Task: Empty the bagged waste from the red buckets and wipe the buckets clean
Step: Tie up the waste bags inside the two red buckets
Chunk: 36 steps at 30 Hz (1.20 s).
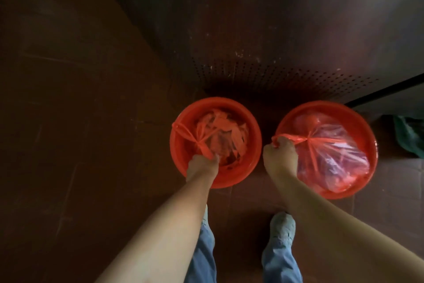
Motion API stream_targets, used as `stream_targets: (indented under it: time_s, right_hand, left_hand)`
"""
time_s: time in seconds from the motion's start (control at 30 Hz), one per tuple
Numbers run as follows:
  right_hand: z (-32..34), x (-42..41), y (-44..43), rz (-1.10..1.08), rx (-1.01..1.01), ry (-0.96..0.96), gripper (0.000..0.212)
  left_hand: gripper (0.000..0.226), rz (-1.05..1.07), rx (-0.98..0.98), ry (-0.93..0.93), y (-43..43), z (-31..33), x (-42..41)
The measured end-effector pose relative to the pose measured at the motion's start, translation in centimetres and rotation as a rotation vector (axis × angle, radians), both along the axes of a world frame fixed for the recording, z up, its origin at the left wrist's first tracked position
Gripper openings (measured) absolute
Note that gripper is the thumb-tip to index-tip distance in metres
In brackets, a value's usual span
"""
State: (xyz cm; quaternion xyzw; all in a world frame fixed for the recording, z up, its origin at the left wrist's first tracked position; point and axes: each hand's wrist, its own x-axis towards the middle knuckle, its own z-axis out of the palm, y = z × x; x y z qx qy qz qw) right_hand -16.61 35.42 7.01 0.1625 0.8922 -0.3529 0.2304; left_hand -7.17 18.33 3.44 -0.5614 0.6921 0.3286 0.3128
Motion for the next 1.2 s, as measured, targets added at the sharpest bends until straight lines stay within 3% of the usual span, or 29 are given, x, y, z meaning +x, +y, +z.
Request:
stream_targets:
  time_s: [0.13,0.33,0.5,0.63,0.77,0.9,1.03,1.2]
  right_hand:
    - [-2.7,0.0,-1.6,-0.012,0.075,0.017,0.036]
    - [-4.8,0.1,-1.6,-0.113,0.124,-0.077,0.036]
    - [-5.6,-0.3,-0.6,-0.085,0.171,-0.116,0.036]
    - [-6.5,-0.9,-0.7,-0.071,0.17,-0.103,0.034]
    - [-7.5,-1.0,-1.3,-0.032,0.181,-0.099,0.033]
    - [-8.4,-0.8,-1.6,-0.03,0.177,-0.083,0.034]
    - [-8.9,-0.6,-1.7,-0.015,0.193,-0.074,0.036]
    - [-8.7,-1.2,-1.2,-0.04,0.211,-0.049,0.027]
  left_hand:
    - [0.067,0.017,0.035,0.009,-1.4,-3.9,-0.5]
    - [0.039,-0.107,0.174,-0.012,-3.5,-6.6,-0.8]
    - [0.034,-0.309,-0.096,0.145,-6.1,-5.7,-1.4]
    - [0.037,-0.646,-0.37,0.179,-9.3,-5.4,-2.6]
    - [0.069,-1.009,-0.345,0.086,-12.7,-5.7,-3.8]
    - [0.051,-1.2,-0.332,0.001,-14.4,-6.5,-4.7]
    - [0.036,-1.244,-0.352,-0.087,-14.7,-6.4,-4.7]
    - [0.024,-1.082,-0.281,-0.108,-14.2,-6.2,-4.6]
